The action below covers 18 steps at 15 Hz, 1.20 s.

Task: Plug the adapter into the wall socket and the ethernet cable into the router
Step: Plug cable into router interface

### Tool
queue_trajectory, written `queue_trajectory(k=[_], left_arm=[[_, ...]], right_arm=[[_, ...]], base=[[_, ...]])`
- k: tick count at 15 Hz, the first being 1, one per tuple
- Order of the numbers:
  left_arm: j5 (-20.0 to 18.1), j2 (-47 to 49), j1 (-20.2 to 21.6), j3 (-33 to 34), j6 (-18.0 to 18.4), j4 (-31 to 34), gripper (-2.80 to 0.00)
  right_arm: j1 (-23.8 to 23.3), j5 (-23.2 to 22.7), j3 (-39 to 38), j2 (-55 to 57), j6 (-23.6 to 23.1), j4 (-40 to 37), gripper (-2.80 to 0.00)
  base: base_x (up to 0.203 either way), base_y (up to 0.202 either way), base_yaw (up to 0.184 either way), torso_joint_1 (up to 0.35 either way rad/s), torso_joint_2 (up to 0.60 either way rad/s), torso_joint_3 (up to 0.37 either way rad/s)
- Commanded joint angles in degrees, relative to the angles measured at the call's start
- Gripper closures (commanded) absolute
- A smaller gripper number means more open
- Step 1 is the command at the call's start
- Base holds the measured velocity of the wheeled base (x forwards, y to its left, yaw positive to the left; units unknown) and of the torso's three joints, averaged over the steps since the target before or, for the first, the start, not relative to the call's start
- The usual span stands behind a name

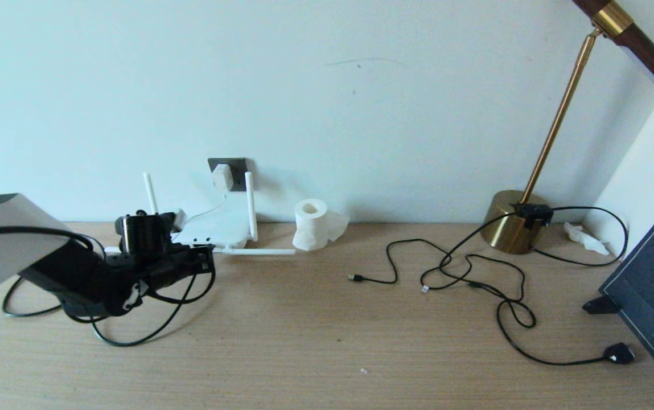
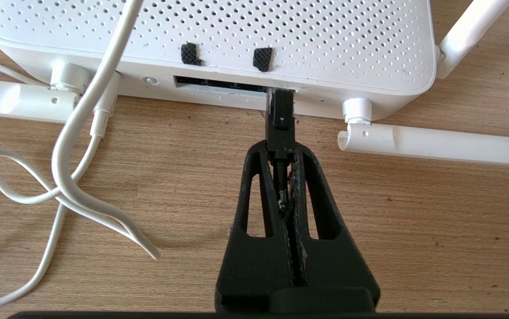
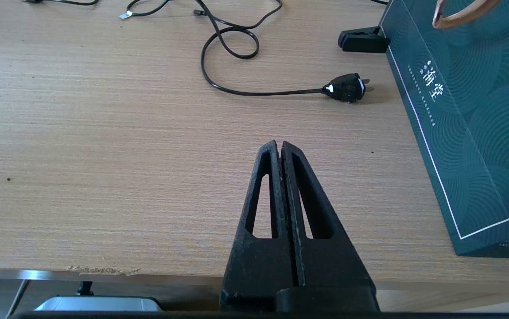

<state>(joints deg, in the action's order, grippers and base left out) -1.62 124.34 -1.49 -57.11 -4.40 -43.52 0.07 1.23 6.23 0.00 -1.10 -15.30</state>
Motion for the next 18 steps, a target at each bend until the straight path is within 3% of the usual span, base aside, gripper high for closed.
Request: queue_trajectory(k=[1,18], left_arm=[[-0.3,-0.2,0.2,0.1,0.1,-0.2,0.0],[-1.0,0.2,0.2,0.2,1.0,0.2,0.0]], right_arm=[[0.0,0.0,0.0,0.1,0.0,-0.1,0.0],[0.0,0.0,0.0,0.1,0.0,-0.1,0.0]], base=[[0.0,0.0,0.0,0.0,0.0,0.0],[0.0,0.0,0.0,0.0,0.0,0.0]])
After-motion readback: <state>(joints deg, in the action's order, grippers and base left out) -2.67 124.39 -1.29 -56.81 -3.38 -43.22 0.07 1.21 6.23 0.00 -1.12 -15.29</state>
